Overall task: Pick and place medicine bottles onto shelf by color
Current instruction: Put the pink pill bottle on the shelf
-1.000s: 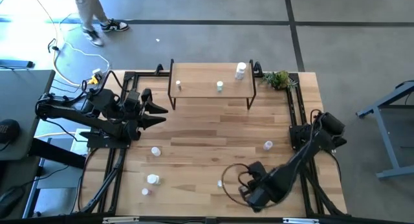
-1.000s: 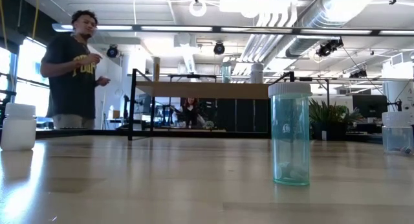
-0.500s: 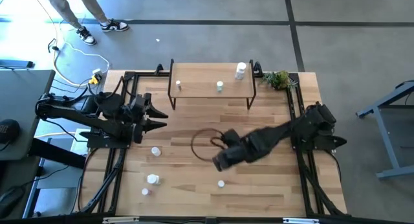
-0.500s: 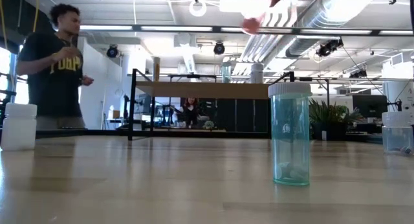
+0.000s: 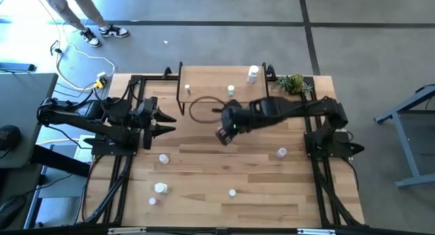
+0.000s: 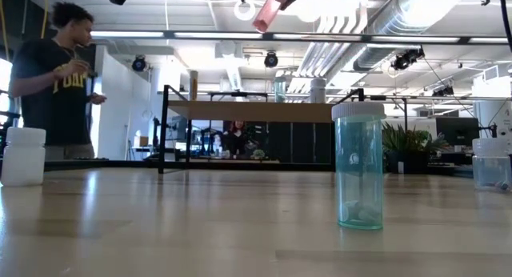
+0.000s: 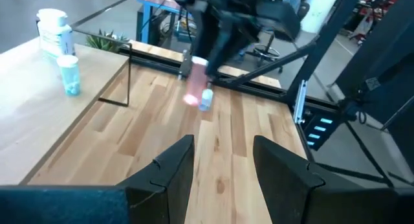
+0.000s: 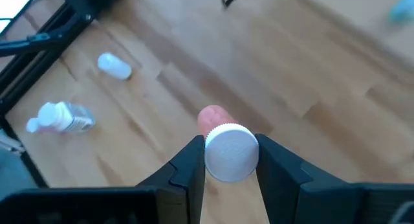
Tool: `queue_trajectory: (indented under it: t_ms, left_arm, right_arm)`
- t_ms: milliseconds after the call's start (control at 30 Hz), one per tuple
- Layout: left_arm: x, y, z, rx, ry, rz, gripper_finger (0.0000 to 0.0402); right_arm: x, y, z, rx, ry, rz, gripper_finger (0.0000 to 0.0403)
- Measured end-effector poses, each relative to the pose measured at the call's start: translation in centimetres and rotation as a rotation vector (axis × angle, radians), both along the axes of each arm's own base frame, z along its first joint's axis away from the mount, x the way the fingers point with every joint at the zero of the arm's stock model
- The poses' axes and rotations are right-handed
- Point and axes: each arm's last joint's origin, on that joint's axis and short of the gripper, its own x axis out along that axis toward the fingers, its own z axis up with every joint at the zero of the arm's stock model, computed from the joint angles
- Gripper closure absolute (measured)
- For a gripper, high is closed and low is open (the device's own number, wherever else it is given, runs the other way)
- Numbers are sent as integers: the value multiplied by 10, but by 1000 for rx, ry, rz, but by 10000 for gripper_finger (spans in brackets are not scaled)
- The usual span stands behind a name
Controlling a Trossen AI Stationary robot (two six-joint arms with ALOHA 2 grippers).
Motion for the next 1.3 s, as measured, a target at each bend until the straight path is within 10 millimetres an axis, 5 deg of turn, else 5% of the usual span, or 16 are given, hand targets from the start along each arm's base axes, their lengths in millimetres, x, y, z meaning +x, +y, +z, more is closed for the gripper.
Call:
queue_trajectory:
  t_ms: [367,633,867,1033,1300]
  left_arm:
    - [-1,18,0,44,7,150,253]
    - [-5,36,0,110,26,306,253]
    - [-10,51,1,172,52,415,253]
    - [-13,61,3,190,39,504,253]
    - [-20,74,5,222,47,597,253]
  right_arm:
    - [-9,-87,37,-135,-43,64,299]
    - [-35,-151,66,-269,-55,23,299]
    - [-61,-199,72,-307,-22,-47,299]
    - [-78,-211,64,-181,53,-53,299]
    - [-89,-205,53,-33,167,-19,299]
